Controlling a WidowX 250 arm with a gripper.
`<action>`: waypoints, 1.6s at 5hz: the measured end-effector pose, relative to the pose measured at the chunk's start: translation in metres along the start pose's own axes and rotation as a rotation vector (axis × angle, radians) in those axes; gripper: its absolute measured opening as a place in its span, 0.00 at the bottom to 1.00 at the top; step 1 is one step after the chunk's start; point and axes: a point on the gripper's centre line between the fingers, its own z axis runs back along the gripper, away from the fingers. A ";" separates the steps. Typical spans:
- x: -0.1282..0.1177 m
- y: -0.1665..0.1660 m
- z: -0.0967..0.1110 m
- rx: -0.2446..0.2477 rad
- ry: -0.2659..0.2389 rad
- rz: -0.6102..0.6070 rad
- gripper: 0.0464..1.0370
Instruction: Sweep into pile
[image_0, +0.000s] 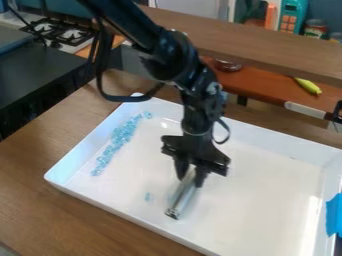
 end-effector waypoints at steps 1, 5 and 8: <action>-0.001 0.027 -0.001 0.054 0.025 0.035 0.32; -0.023 0.126 0.002 0.253 0.012 0.046 0.32; -0.016 0.115 0.032 0.155 -0.036 0.095 0.32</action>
